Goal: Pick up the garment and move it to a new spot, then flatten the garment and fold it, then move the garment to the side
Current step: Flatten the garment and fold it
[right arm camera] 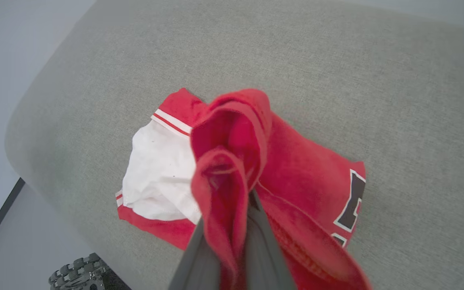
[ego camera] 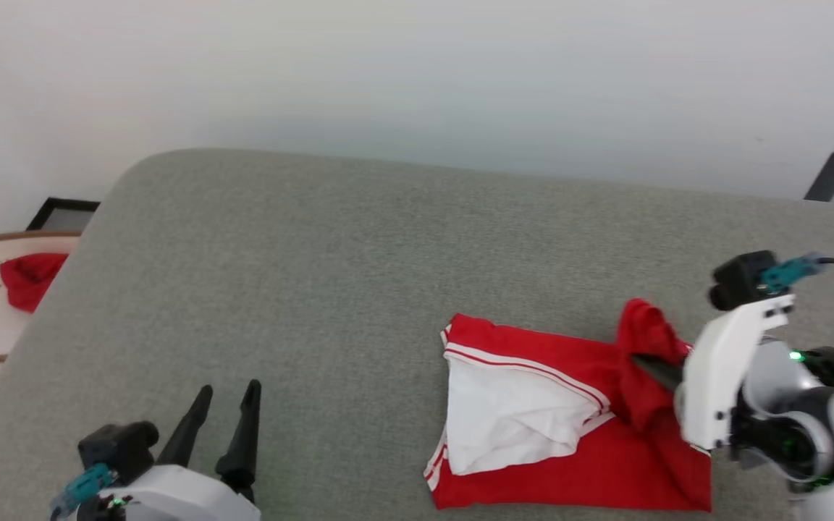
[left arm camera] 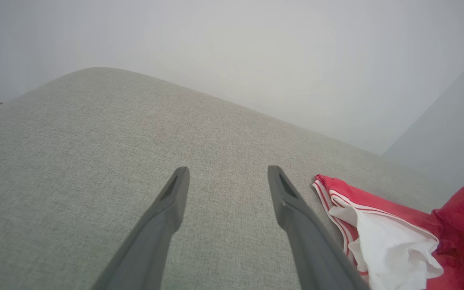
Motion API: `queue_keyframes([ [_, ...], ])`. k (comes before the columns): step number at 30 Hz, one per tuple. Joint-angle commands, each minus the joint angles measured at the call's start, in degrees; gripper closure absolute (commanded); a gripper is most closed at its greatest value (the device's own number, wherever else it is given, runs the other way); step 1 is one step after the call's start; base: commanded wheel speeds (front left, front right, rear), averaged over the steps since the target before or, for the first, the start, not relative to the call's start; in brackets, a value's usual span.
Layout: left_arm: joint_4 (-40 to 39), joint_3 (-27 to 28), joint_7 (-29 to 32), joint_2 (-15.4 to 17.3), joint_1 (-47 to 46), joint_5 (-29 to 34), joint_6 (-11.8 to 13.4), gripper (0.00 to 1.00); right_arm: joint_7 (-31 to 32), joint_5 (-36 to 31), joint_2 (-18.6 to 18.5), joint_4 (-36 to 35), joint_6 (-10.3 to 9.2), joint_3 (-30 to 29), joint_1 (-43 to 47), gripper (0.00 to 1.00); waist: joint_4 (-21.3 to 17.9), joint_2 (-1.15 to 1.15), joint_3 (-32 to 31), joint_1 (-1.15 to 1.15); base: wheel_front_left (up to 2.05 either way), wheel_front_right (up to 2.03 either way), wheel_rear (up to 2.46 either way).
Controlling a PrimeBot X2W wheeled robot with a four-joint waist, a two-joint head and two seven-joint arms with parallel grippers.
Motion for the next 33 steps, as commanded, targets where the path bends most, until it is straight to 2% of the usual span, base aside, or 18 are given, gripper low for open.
queue_keyframes([
  [1, 0.5, -0.4, 0.1, -0.3, -1.1, 0.3, -0.6, 0.00, -0.9, -0.5, 1.2, 1.1, -0.04, 1.5, -1.2, 1.00, 1.4, 0.00, 0.6, 0.00, 0.00, 0.00, 0.00],
  [9, 3.1, -1.9, -0.3, -2.0, -4.2, 0.6, -2.3, 0.00, -5.3, -1.3, 5.3, 8.6, -0.04, 6.3, -4.8, 1.00, 4.7, 0.00, 1.9, 0.00, 0.00, 0.00, 0.00],
  [16, 5.8, -2.2, -0.8, -3.0, -6.3, 0.5, -3.8, 0.00, -9.0, -1.5, 6.6, 16.0, -0.04, 9.1, -7.9, 1.00, 6.6, 0.00, 2.7, 0.00, 0.00, 0.00, 0.00],
  [17, 6.1, -2.3, -1.0, -3.2, -6.5, 0.6, -3.9, 0.00, -9.7, -1.6, 6.5, 16.9, -0.04, 9.6, -8.3, 0.94, 6.8, 0.00, 2.8, 0.00, 0.00, 0.00, 0.00],
  [18, 6.4, -2.4, -1.1, -3.5, -6.7, 0.6, -4.0, 0.00, -10.3, -1.3, 6.6, 17.7, -0.04, 10.0, -8.7, 0.76, 6.9, 0.00, 2.9, 0.00, 0.00, 0.00, 0.00],
  [19, 6.6, -2.4, -1.2, -3.6, -6.9, 0.7, -4.0, 0.00, -10.6, -1.0, 6.7, 18.4, -0.04, 10.6, -8.8, 0.62, 7.0, 0.00, 3.0, 0.00, 0.00, 0.00, 0.00],
  [20, 6.8, -2.3, -1.2, -3.6, -7.1, 0.7, -4.0, 0.00, -11.0, -0.9, 6.6, 19.1, -0.04, 11.1, -9.0, 0.40, 7.0, 0.00, 3.0, 0.00, 0.00, 0.00, 0.00],
  [21, 7.1, -2.2, -1.3, -3.7, -7.1, 0.7, -4.1, 0.00, -11.4, -0.8, 6.5, 19.8, -0.04, 11.5, -9.4, 0.00, 6.9, 0.00, 3.1, 0.00, 0.00, 0.00, 0.00],
  [27, 8.1, -1.4, -1.6, -3.6, -6.9, 0.7, -4.5, 0.00, -12.6, 0.7, 6.1, 21.1, -0.04, 13.6, -10.7, 0.00, 5.9, 0.00, 2.9, 0.00, 0.00, 0.00, 0.00],
  [33, 8.5, -0.4, -1.9, -3.4, -5.8, 1.1, -4.4, 0.00, -13.9, 3.8, 4.1, 17.5, -0.04, 15.0, -10.5, 0.00, 3.8, 0.00, 2.1, 0.00, 0.00, 0.00, 0.00],
])
